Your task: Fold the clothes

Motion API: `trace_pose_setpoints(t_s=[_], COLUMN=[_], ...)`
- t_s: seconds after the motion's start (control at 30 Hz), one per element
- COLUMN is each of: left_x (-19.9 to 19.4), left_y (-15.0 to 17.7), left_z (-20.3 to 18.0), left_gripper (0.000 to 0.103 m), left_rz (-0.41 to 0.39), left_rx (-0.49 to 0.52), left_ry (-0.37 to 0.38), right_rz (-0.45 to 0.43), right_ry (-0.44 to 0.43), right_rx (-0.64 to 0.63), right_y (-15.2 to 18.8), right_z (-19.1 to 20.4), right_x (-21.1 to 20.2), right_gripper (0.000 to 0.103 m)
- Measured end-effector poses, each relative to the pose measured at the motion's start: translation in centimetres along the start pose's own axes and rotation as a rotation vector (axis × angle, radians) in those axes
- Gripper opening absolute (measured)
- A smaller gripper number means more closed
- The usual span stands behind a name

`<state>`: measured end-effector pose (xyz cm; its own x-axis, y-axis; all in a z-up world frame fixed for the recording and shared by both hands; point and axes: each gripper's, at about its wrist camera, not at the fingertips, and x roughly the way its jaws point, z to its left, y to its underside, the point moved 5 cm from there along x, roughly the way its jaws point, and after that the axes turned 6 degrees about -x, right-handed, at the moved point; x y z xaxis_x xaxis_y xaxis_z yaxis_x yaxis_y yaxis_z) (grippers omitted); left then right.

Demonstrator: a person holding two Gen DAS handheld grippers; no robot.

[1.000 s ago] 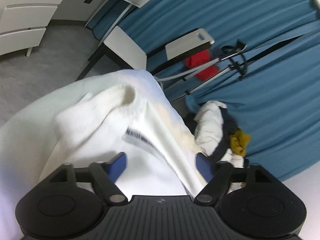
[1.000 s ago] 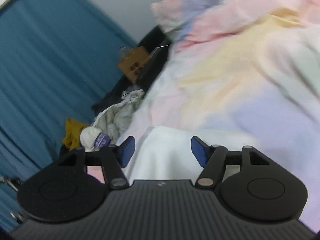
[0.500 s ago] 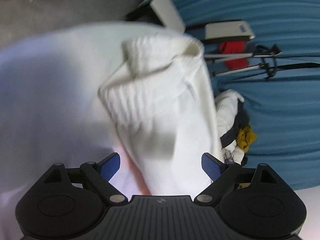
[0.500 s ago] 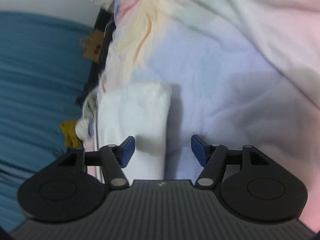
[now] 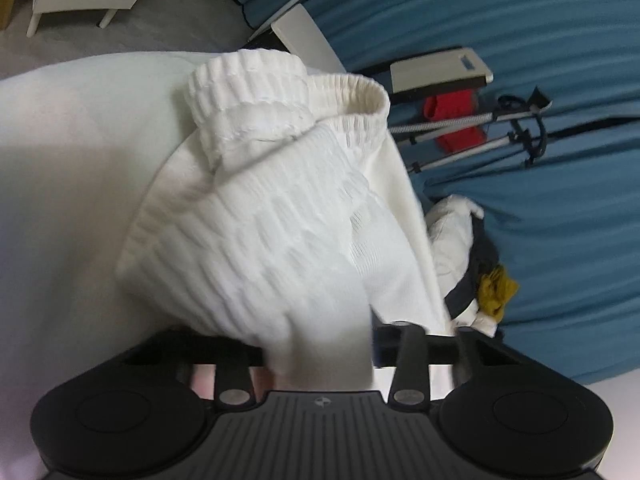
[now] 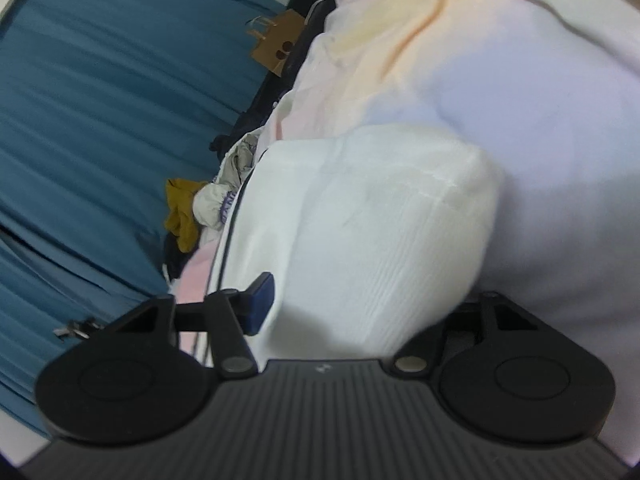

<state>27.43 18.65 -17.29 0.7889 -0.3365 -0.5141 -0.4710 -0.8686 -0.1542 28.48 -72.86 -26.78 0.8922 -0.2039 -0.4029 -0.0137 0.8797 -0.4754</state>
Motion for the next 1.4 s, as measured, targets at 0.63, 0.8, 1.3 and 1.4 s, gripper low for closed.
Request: trace_pose_setpoints(t_s=[0.63,0.8,1.3,1.4], left_x=[-8.1,-14.0,-18.1,-19.1], left_y=[-3.7,-4.9,-2.0,-1.0], left_z=[-2.6,-2.3,3.3,3.6], left_gripper=[0.010,0.010,0.026,0.037], left_rz=[-0.117,-0.122,0.020,0.036], left_rx=[0.054,0.100,0.274,0.322], left_ry=[0.093,0.061,-0.146,-0.183], right_rz=[-0.047,0.000,0.145,0.141], right_ry=[0.066,0.060,0.059,0.051], right_rx=[0.043,0.022,0.068,0.076], right_y=[-0.4,0.4,3.0,3.0], right_z=[0.7,1.1,-4.2,-4.2], right_x=[-7.1,-8.8,-8.9,-8.9], right_gripper=[0.014,0.013,0.013,0.014])
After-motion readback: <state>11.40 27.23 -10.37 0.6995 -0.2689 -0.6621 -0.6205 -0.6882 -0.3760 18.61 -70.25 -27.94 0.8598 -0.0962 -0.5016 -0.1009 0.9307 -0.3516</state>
